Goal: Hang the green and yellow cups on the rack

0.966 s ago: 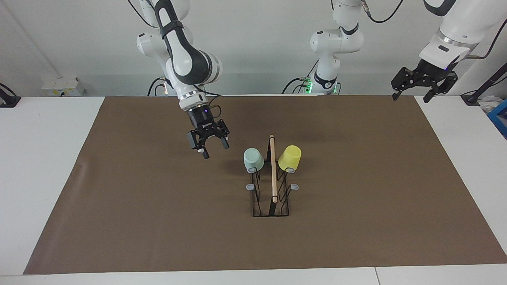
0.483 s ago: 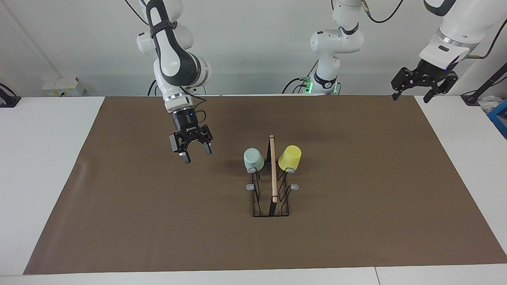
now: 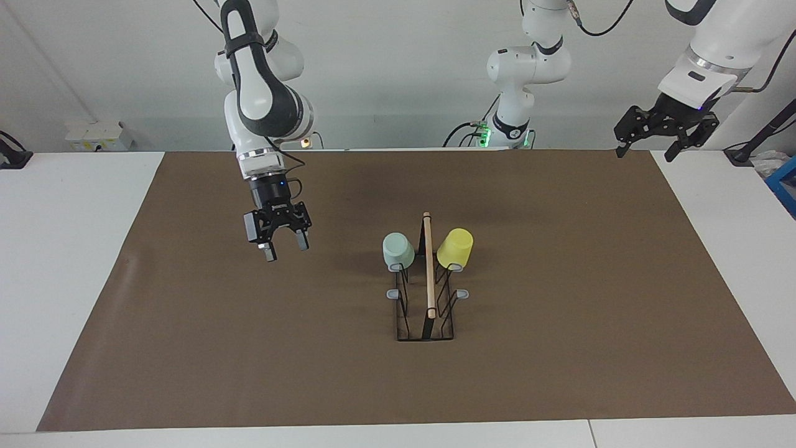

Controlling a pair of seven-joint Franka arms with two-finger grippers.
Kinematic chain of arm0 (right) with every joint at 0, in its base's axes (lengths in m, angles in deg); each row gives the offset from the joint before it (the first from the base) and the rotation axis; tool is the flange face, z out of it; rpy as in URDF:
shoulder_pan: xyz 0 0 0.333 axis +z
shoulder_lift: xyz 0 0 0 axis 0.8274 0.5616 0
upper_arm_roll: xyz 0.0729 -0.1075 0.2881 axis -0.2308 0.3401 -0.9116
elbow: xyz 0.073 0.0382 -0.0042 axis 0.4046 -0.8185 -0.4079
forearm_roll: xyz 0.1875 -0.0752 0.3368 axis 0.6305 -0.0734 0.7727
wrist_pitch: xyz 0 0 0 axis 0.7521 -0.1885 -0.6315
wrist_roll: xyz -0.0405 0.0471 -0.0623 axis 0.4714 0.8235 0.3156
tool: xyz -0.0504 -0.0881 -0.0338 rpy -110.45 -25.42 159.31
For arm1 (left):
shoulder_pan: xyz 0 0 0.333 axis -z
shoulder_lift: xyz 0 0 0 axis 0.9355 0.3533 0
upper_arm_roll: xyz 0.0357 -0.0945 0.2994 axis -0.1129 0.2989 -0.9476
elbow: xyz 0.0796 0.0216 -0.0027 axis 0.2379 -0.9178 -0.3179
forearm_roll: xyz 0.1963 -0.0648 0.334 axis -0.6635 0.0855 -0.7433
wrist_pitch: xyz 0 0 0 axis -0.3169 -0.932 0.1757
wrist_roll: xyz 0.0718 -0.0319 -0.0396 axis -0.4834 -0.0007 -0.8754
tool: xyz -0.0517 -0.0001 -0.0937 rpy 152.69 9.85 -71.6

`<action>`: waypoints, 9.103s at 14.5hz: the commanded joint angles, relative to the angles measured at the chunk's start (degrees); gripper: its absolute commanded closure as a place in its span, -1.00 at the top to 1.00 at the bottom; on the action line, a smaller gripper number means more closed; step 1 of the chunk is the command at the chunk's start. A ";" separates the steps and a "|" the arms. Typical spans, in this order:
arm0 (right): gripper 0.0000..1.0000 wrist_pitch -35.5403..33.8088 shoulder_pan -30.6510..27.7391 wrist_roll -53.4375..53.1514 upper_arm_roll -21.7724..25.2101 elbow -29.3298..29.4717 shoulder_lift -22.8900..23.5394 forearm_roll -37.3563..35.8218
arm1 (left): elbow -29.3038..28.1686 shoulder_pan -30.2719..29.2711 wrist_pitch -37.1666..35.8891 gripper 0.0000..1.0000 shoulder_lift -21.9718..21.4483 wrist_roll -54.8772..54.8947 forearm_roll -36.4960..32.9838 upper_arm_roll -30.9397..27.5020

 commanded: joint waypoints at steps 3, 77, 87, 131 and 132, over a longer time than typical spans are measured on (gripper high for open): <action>1.00 0.02 -4.35 24.85 -0.93 -2.03 -1.32 3.05 | -1.56 0.61 -0.24 1.00 -1.37 -0.47 0.71 -0.54; 1.00 -31.71 -14.46 -17.86 0.13 2.45 -7.91 -71.02 | -1.47 0.61 -0.23 1.00 -1.37 -0.47 0.71 -0.54; 1.00 -37.14 -13.41 -79.73 0.04 3.68 -7.91 -82.54 | -1.47 0.61 -0.15 1.00 -1.37 -0.47 0.71 -0.54; 1.00 -100.97 -1.47 -166.46 25.25 33.13 -10.64 -107.60 | -1.56 0.61 -0.23 1.00 -1.37 -0.47 0.71 -0.54; 1.00 -100.71 -1.37 -166.38 25.18 33.04 -10.64 -107.87 | -1.47 0.61 -0.15 1.00 -1.37 -0.47 0.71 -0.54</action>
